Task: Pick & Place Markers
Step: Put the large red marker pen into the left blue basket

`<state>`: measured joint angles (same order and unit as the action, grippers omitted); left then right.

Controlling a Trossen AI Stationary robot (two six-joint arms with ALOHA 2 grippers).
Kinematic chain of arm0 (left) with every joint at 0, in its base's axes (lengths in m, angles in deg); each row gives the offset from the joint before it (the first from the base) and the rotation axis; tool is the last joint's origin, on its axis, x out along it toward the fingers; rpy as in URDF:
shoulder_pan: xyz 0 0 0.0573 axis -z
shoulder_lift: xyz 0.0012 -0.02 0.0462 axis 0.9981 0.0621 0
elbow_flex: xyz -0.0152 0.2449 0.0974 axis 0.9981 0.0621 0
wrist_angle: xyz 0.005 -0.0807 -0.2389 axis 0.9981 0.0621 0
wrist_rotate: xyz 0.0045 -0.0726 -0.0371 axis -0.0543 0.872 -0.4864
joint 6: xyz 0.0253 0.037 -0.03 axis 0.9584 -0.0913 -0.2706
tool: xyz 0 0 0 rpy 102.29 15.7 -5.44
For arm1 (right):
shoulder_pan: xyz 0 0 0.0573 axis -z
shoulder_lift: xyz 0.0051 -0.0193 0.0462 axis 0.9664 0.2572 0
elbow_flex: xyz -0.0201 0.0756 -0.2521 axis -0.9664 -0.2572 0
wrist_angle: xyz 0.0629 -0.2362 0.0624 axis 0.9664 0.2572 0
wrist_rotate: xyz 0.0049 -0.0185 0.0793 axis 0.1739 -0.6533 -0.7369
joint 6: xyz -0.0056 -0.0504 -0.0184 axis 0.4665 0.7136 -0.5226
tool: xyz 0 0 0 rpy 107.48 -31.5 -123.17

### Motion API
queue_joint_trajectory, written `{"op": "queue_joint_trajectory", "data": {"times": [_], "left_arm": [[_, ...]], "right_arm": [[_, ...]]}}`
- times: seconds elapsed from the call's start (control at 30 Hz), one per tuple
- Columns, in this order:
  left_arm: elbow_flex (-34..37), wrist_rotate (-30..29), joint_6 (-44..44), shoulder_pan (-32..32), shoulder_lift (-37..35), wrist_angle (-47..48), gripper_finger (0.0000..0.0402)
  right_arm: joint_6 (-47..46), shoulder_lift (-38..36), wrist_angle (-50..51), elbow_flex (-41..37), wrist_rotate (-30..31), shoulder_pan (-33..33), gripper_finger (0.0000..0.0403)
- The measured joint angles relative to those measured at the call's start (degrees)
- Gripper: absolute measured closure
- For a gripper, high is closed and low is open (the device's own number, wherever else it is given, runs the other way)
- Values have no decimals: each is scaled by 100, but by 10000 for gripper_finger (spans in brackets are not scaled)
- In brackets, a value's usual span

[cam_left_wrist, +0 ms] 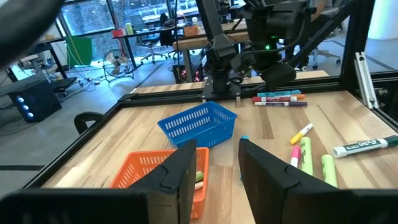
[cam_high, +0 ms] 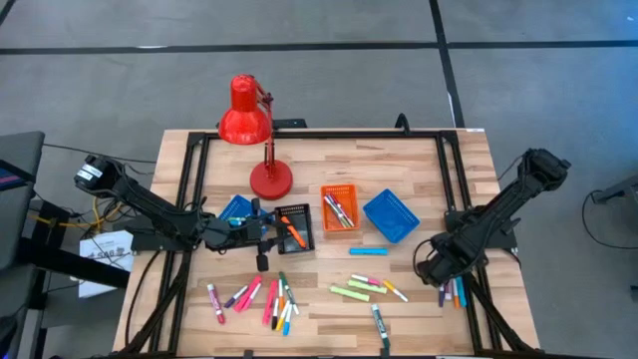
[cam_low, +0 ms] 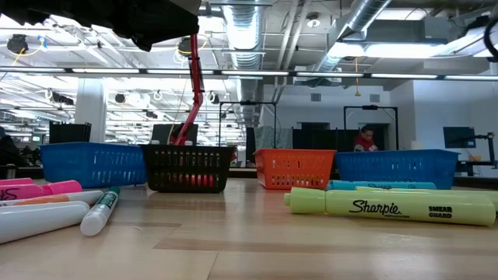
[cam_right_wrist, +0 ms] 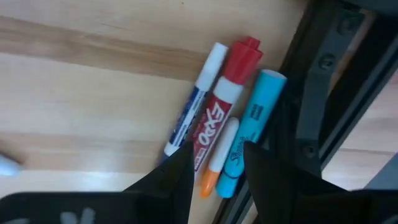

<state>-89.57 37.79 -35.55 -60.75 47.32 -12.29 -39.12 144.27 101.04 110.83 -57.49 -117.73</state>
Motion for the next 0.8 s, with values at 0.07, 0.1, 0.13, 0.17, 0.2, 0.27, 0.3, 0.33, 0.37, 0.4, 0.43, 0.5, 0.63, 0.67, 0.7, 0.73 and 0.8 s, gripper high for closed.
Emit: {"op": "queue_joint_trajectory", "data": {"times": [0.07, 0.1, 0.13, 0.17, 0.2, 0.27, 0.3, 0.33, 0.37, 0.4, 0.43, 0.5, 0.63, 0.67, 0.7, 0.73, 0.8], "left_arm": [[0, -2, 2, 0, 0, 0, 284], [0, 0, -2, 2, 0, 0, 284], [0, 0, -4, 2, -1, 0, 284], [0, 0, -5, 2, -1, 0, 284], [0, 0, -3, 2, 0, 0, 284], [0, 0, -5, 2, 0, 0, 284], [0, -2, -5, 2, -1, 0, 284], [0, -2, -5, 2, 0, 0, 284], [0, 0, -5, 2, 0, 0, 284], [0, -1, -5, 2, -2, 0, 284], [0, -1, -5, 2, 0, 0, 284], [0, -3, -7, 2, -2, -2, 284], [0, -4, -7, 2, -1, -4, 284], [0, -4, -3, 2, 0, -5, 284], [0, -4, 0, 2, 0, -5, 284], [0, -4, 0, 2, 0, -5, 284], [0, -4, 10, 2, 0, -12, 284]], "right_arm": [[-172, -7, -24, -73, 1, -98, 275], [-232, -7, -72, -135, 3, -151, 275], [-262, -7, -187, -220, 3, -192, 275], [-274, -7, -358, -320, 3, -227, 275], [-275, -7, -550, -431, 2, -250, 275], [-288, -7, -1025, -686, 1, -280, 275], [-332, -7, -1258, -818, 5, -278, 275], [-366, -9, -1408, -922, -20, -269, 275], [-385, -23, -1559, -1025, -41, -259, 275], [-382, -28, -1617, -1106, -37, -260, 276], [-364, -16, -1614, -1191, 7, -262, 277], [-233, -18, -1637, -1238, 65, -260, 284], [-34, -18, -1783, -1240, 239, -233, 310], [-34, -16, -1824, -1244, 244, -223, 320], [-29, -14, -1833, -1241, 248, -211, 328], [-13, -12, -1822, -1226, 251, -198, 336], [104, -9, -1813, -1189, 282, -178, 347]]}}
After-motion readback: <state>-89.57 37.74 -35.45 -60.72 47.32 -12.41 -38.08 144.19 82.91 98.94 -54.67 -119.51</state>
